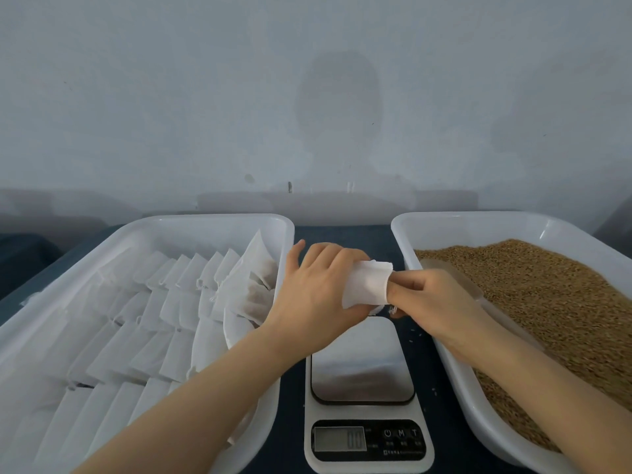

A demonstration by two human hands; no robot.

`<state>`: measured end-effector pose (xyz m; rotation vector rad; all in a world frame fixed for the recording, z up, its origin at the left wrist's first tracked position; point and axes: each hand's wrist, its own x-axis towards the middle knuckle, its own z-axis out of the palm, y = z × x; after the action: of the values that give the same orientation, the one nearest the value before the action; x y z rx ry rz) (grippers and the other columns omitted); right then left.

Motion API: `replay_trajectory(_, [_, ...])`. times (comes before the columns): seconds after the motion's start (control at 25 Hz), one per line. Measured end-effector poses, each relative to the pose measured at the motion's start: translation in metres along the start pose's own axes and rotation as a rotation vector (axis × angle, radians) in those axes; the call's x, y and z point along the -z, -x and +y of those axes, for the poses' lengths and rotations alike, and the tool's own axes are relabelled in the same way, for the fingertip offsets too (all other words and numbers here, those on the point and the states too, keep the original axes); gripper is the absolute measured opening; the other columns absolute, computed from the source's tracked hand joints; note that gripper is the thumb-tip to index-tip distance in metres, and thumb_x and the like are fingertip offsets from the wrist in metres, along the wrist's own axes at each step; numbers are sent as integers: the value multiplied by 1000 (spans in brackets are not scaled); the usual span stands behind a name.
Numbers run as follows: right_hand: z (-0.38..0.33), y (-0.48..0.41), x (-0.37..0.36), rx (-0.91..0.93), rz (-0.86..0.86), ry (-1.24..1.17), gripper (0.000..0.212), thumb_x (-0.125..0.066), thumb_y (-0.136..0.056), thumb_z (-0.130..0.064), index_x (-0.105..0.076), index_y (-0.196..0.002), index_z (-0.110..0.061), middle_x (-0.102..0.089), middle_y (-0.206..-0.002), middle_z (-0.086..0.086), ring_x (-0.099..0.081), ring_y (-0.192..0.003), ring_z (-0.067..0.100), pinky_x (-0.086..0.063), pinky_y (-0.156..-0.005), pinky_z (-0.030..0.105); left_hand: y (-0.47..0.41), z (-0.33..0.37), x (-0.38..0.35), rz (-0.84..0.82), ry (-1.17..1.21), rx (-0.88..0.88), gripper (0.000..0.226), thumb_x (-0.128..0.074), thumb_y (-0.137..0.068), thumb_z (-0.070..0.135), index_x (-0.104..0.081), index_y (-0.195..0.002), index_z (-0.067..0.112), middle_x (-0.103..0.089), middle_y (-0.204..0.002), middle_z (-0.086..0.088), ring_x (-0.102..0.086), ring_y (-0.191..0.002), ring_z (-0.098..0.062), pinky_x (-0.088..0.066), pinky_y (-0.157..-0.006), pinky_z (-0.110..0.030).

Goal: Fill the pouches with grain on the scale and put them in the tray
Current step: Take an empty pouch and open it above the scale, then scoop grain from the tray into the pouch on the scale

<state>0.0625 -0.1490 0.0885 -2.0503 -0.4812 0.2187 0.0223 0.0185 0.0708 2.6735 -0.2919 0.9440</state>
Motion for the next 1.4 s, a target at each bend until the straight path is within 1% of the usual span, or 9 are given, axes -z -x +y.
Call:
replay_trajectory(0.28, [-10,5,5,43,-34,-95,20,-59,-86,-35,-74,-73,-33,-68,-71,-12,-63,-67,0,-46,-59,8,2,-2,0,-100,101,126,52,-68,-75,45,-50,-121,29,-57,-111,12,-50,-107,-15,-29,-97,-33])
replay_trajectory(0.4, [-5,-1,21,58,97,-84,20,-59,-78,-49,-74,-82,-37,-71,-80,-15,-65,-77,6,-49,-70,23,1,-4,-1,-153,170,208,51,-68,-77,44,-44,-121,35,-46,-109,21,-42,-105,-7,-26,-96,-29])
replay_trajectory(0.52, [22,-19,60,37,453,391,20,-53,-93,-31,-71,-96,-26,-65,-82,-14,-57,-67,1,-37,-55,15,1,-6,-2,-185,248,260,48,-69,-77,41,-44,-117,34,-40,-105,23,-37,-97,-3,-28,-94,-25])
replay_trajectory(0.64, [60,-35,78,-319,275,815,38,-45,-97,-36,-66,-95,-4,-65,-79,6,-62,-69,20,-52,-64,32,1,-8,-4,-220,325,286,42,-72,-76,38,-42,-106,37,-42,-98,27,-44,-95,-4,-35,-81,-16])
replay_trajectory(0.8, [86,-43,69,-534,120,922,33,-53,-93,-36,-61,-103,-6,-63,-95,11,-61,-87,27,-53,-83,39,1,-4,-1,-265,356,302,45,-73,-75,41,-37,-102,43,-44,-95,33,-47,-92,5,-37,-67,-6])
replay_trajectory(0.88, [89,-45,70,-535,152,906,26,-54,-92,-29,-62,-102,-6,-61,-86,7,-61,-80,25,-54,-77,36,2,-3,1,-267,385,313,47,-74,-75,40,-37,-104,43,-46,-96,31,-49,-93,2,-38,-69,-7])
replay_trajectory(1.04, [83,-43,72,-530,316,763,42,-57,-89,-41,-55,-106,-3,-57,-77,6,-58,-67,24,-45,-56,29,2,0,3,-296,387,311,52,-75,-75,44,-37,-111,42,-48,-101,28,-51,-98,-4,-44,-84,-21])
replay_trajectory(1.16, [82,-43,69,-516,477,734,38,-57,-91,-29,-42,-113,-1,-61,-101,17,-60,-85,33,-41,-64,35,2,2,4,-315,369,316,51,-73,-76,48,-35,-109,42,-46,-99,31,-50,-98,-4,-43,-93,-30])
replay_trajectory(1.4, [82,-42,46,-424,310,695,39,-46,-94,-8,-29,-129,-4,-49,-120,23,-55,-95,38,-45,-76,44,2,2,5,-362,366,332,52,-70,-77,52,-33,-114,42,-44,-104,27,-48,-104,-7,-43,-98,-34])
